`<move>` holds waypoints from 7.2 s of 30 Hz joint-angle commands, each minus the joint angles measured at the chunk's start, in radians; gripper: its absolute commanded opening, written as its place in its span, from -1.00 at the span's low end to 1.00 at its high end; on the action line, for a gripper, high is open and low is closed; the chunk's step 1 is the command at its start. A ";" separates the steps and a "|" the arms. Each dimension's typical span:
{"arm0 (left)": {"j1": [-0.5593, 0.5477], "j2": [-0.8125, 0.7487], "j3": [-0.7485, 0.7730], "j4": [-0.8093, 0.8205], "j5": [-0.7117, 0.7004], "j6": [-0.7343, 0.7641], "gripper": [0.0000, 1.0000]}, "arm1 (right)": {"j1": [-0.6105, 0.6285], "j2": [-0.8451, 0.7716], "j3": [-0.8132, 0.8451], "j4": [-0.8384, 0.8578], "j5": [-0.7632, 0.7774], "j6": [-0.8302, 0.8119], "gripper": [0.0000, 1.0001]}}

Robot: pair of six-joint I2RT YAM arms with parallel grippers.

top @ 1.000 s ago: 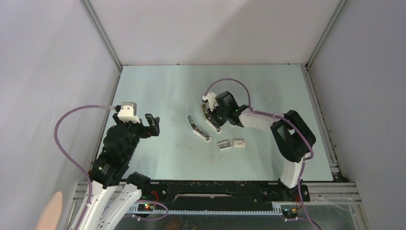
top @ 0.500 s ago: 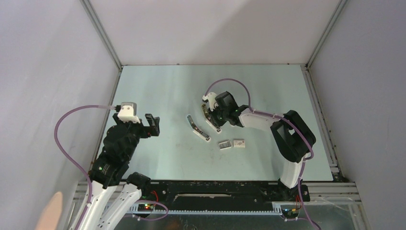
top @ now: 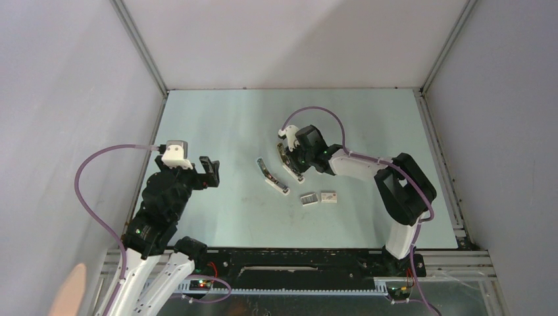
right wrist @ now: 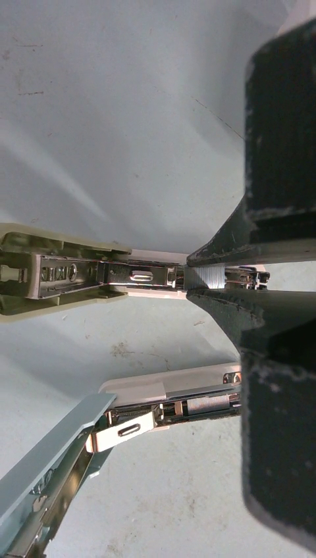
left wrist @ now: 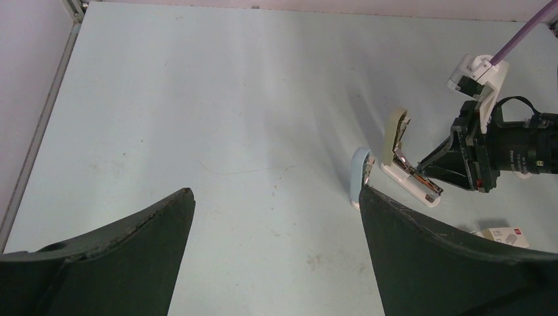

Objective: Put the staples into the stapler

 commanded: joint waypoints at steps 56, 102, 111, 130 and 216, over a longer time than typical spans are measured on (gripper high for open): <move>0.007 0.001 0.000 0.039 0.020 0.009 0.97 | 0.002 0.023 0.033 0.003 0.031 0.046 -0.73; 0.007 -0.008 0.000 0.039 0.019 0.009 0.97 | 0.053 -0.023 0.034 0.016 0.117 0.124 -0.75; 0.007 -0.007 0.000 0.039 0.020 0.009 0.97 | 0.054 0.006 0.033 0.018 0.167 0.132 -0.76; 0.007 -0.004 0.000 0.040 0.021 0.009 0.97 | 0.050 0.034 0.033 0.011 0.163 0.137 -0.76; 0.007 0.340 0.081 -0.026 0.169 -0.243 0.97 | 0.200 -0.091 -0.253 0.290 0.116 0.121 -0.08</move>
